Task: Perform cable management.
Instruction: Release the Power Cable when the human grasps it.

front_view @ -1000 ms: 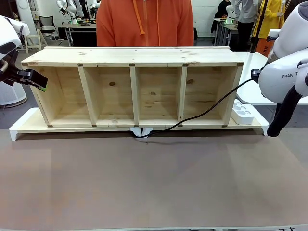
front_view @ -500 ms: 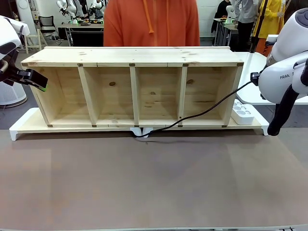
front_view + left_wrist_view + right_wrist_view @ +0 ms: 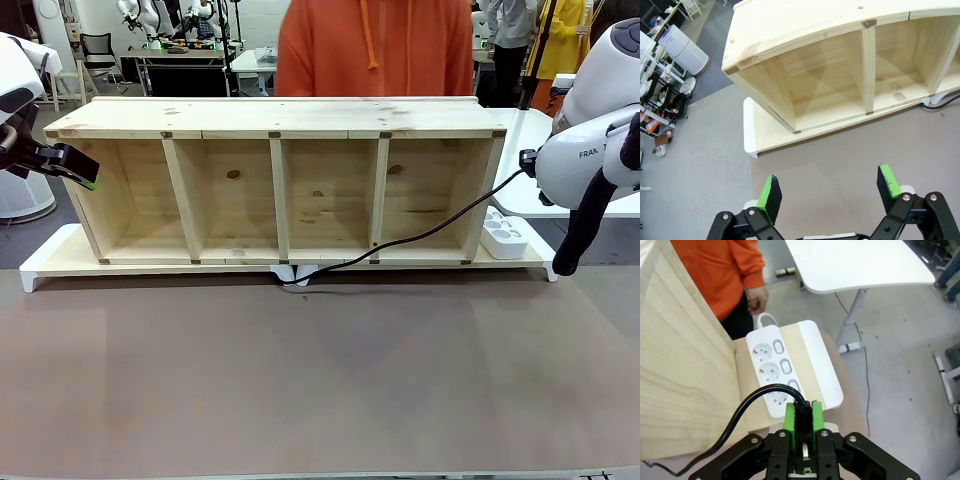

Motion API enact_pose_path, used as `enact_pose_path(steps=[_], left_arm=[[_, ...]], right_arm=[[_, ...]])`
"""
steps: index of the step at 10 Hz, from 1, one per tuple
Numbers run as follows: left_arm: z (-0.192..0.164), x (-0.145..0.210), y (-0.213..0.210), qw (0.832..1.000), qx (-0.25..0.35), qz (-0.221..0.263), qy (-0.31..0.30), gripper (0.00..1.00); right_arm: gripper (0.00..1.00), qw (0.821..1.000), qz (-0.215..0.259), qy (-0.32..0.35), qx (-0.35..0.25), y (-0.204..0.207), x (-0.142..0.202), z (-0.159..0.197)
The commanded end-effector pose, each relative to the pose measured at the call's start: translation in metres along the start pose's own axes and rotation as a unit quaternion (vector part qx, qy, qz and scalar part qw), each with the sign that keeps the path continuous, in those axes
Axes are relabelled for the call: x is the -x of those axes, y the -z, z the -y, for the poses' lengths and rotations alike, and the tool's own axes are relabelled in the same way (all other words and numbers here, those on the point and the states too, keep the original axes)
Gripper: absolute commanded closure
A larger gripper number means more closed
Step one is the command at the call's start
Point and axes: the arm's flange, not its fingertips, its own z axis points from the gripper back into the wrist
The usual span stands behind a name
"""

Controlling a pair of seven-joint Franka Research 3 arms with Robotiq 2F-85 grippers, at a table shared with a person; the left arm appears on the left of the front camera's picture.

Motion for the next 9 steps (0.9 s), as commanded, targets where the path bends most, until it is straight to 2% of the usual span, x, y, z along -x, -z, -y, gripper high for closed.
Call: enact_pose_path(steps=[1,9], left_arm=[[-0.0001,0.0001,-0.0001,1.0,-0.001,0.0,-0.002,0.0],[-0.0001,0.0001,-0.0001,1.0,-0.001,0.0,-0.002,0.0]], right_arm=[[0.84,1.0,0.001,-0.001,0.001,0.0,0.001,0.0002],[0.84,1.0,0.001,-0.001,0.001,0.0,0.001,0.0002]])
